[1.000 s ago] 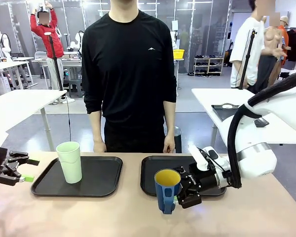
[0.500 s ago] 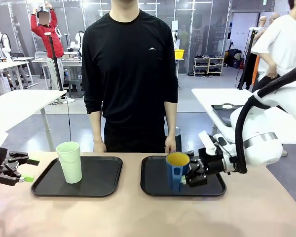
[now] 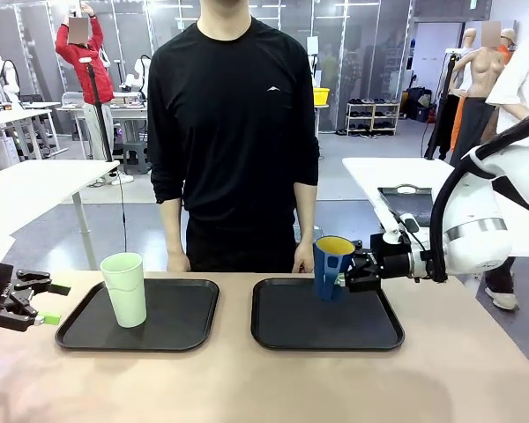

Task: Sort and store the cups by type.
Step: Pick up the Handle plastic cup and place it into the empty Flat Tray.

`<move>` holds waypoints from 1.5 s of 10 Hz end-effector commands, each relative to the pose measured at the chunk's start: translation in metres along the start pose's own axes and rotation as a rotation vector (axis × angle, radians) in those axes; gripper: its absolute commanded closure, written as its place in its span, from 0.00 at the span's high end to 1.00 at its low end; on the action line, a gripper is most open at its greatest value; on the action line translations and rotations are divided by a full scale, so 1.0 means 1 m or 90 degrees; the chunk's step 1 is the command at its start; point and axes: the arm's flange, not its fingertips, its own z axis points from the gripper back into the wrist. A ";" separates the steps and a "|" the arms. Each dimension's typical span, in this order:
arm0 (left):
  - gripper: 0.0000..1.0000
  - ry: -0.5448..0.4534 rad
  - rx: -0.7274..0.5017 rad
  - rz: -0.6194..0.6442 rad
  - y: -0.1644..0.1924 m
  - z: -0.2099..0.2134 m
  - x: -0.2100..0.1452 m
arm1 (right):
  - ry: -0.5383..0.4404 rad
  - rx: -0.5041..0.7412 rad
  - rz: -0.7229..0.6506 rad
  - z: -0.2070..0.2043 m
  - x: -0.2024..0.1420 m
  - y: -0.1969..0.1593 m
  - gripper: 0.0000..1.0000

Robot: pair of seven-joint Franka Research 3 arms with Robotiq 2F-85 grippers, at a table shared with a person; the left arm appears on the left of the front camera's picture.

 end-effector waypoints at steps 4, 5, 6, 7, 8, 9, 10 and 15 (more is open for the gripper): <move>1.00 -0.010 -0.006 -0.007 0.003 0.001 0.000 | -0.012 -0.033 -0.026 0.006 -0.003 -0.014 0.75; 1.00 -0.010 -0.006 -0.007 0.003 0.001 0.000 | -0.007 -0.039 -0.029 0.006 -0.008 -0.017 0.75; 1.00 -0.010 -0.006 -0.007 0.003 0.001 0.000 | -0.001 -0.036 -0.025 0.005 -0.014 -0.019 0.75; 1.00 -0.010 -0.006 -0.007 0.003 0.001 0.000 | 0.003 -0.039 -0.028 0.004 -0.020 -0.022 0.75; 1.00 -0.010 -0.006 -0.007 0.003 0.001 0.000 | 0.000 -0.032 -0.027 0.002 -0.028 -0.024 0.75; 1.00 -0.010 -0.006 -0.007 0.003 0.001 0.000 | -0.001 -0.027 -0.028 -0.001 -0.036 -0.025 0.75; 1.00 -0.010 -0.006 -0.007 0.003 0.001 0.000 | -0.004 -0.027 -0.027 -0.004 -0.046 -0.029 0.75; 1.00 -0.010 -0.006 -0.007 0.003 0.001 0.000 | 0.002 -0.035 -0.033 -0.013 -0.084 -0.042 0.75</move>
